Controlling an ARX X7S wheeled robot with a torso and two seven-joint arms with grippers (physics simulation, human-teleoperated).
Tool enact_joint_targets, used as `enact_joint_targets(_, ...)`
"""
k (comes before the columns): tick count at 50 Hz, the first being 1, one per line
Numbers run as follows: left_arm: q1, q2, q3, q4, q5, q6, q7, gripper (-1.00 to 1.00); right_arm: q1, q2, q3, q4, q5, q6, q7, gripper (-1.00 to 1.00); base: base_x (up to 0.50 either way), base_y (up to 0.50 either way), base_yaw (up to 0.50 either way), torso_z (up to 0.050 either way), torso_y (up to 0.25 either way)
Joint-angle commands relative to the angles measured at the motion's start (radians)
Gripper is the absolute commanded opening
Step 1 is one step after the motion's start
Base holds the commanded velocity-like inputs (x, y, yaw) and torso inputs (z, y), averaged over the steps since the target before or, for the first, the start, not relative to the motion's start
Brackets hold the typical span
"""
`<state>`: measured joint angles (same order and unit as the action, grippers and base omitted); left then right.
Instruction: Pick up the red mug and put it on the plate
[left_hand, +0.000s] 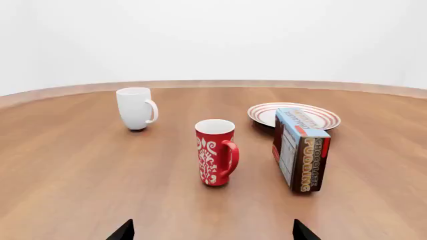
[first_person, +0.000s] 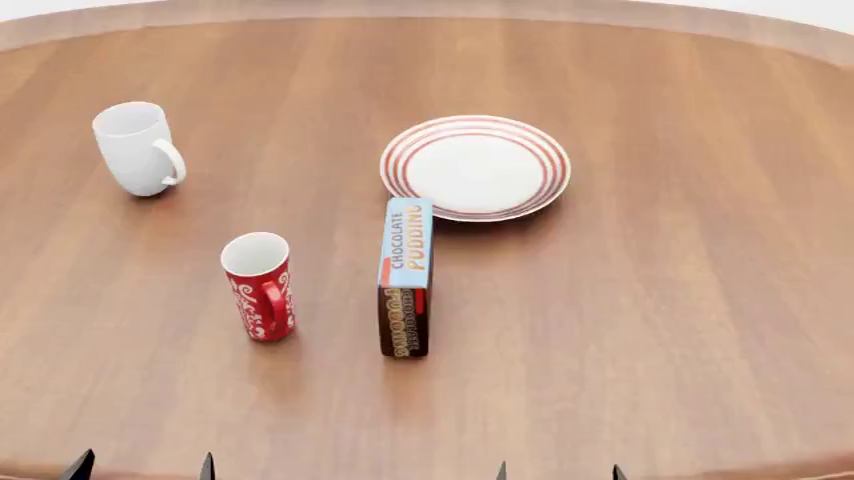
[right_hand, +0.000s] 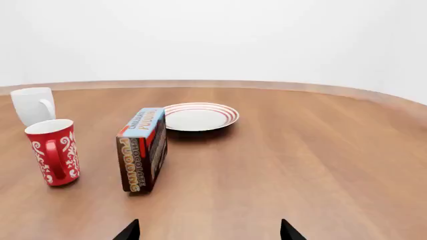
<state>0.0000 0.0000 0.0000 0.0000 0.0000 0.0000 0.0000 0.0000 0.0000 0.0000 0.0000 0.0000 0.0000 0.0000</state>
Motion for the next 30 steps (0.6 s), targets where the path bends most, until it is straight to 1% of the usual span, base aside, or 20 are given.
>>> enact_joint_targets(1, 0.0, -0.014, 0.016, -0.008, -0.01, 0.025, -0.032, 1.0, -0.001, 0.015, -0.017, -0.007, 0.024, 0.006, 0.018, 1.0, 0.0, 0.0, 0.0, 0.0, 0.0)
enact_joint_targets(13, -0.002, -0.05, 0.06, -0.02, -0.024, 0.058, -0.081, 1.0, -0.004, 0.051, -0.061, -0.013, 0.053, 0.016, 0.049, 1.0, 0.0, 0.0, 0.0, 0.0, 0.0)
enact_joint_targets(17, -0.004, -0.056, 0.069, -0.043, -0.023, 0.123, -0.093, 1.0, -0.002, 0.058, -0.069, -0.008, 0.061, 0.014, 0.056, 1.0, 0.0, 0.0, 0.0, 0.0, 0.0)
enact_joint_targets(30, -0.017, -0.063, 0.08, -0.128, 0.018, 0.339, -0.183, 1.0, 0.0, 0.076, -0.089, -0.009, 0.082, 0.012, 0.073, 1.0, 0.0, 0.0, 0.0, 0.0, 0.0)
